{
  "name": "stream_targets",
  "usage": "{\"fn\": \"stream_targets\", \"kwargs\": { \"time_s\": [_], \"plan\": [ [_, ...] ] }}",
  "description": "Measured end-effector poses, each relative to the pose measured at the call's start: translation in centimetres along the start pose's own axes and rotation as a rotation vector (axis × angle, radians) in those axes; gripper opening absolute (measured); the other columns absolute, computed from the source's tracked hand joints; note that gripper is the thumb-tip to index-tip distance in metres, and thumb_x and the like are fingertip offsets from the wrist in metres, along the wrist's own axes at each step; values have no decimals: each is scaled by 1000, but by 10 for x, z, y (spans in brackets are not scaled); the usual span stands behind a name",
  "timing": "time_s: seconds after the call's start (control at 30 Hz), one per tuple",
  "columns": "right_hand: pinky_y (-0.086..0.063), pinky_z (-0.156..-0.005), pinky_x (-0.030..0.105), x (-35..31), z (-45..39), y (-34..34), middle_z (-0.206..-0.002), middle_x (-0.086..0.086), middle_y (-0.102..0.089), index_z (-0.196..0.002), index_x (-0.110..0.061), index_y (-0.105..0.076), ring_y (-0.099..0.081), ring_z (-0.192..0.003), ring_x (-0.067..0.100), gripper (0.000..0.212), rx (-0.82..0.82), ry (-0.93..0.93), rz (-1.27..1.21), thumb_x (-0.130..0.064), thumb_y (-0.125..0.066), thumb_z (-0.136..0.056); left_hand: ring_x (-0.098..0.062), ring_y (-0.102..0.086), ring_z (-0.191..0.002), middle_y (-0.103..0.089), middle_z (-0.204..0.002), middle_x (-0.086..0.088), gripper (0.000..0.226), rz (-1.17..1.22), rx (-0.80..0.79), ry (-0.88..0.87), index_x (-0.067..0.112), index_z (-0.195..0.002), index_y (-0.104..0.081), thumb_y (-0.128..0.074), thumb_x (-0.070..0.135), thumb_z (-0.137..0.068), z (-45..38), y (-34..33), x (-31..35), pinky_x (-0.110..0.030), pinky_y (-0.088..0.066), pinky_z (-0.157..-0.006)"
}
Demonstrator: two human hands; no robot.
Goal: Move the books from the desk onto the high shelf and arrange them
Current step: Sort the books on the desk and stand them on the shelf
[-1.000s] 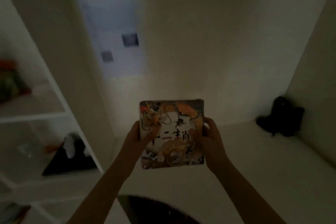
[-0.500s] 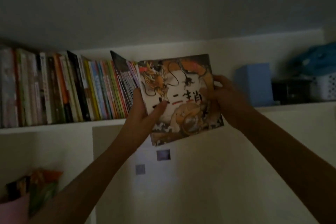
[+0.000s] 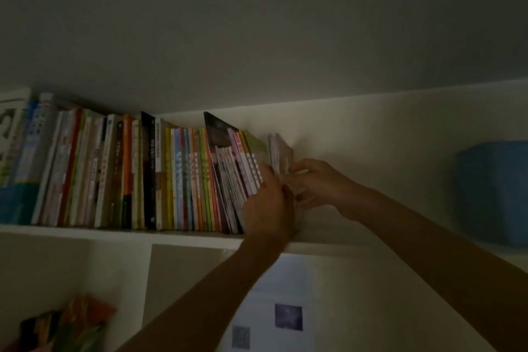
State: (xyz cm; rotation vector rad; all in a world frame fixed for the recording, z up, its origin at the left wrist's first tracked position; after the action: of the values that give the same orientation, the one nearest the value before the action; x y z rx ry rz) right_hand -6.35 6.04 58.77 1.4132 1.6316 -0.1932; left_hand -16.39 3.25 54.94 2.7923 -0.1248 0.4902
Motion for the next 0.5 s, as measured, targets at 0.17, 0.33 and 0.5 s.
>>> {"fn": "stream_targets", "kwargs": {
  "time_s": [0.17, 0.33, 0.5],
  "plan": [
    [-48, -61, 13, 12, 1, -25, -87, -10, -56, -99, -26, -48, -55, -73, -2, 13, -230, 3, 32, -32, -57, -92, -17, -54, -86, -46, -119, -7, 33, -180, -28, -191, 15, -123, -43, -32, 35, -99, 1, 22, -30, -26, -45, -67],
    [-44, -59, 7, 15, -8, -30, -86, -17, -49, -120, -25, -50, -53, -74, -5, 39, -171, 142, 92, -17, -66, -86, -26, -14, -142, -15, -155, -5, 92, -332, -33, -362, 21, -149, -13, -14, 76, -76, -13, 39, -90, -46, -10, -111],
    [-42, -52, 4, 16, -23, -37, -86, -15, -50, -114, -29, -45, -51, -72, -4, 52, -119, 207, 40, -1, -70, -79, -12, 34, -132, 28, -146, 10, 99, -379, -161, -367, 31, -137, 23, 4, 87, -57, -26, 19, -107, -37, 16, -106]
  ]
}}
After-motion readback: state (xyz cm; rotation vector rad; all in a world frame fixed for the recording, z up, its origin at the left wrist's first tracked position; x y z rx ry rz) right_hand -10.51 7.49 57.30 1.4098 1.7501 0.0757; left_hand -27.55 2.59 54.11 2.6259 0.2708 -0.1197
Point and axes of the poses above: each hand's wrist, its own z-axis away from the middle knuckle, its own y-axis out of the back of the hand, x = y × z, the point moved 4 cm from there along -z, towards the middle knuckle
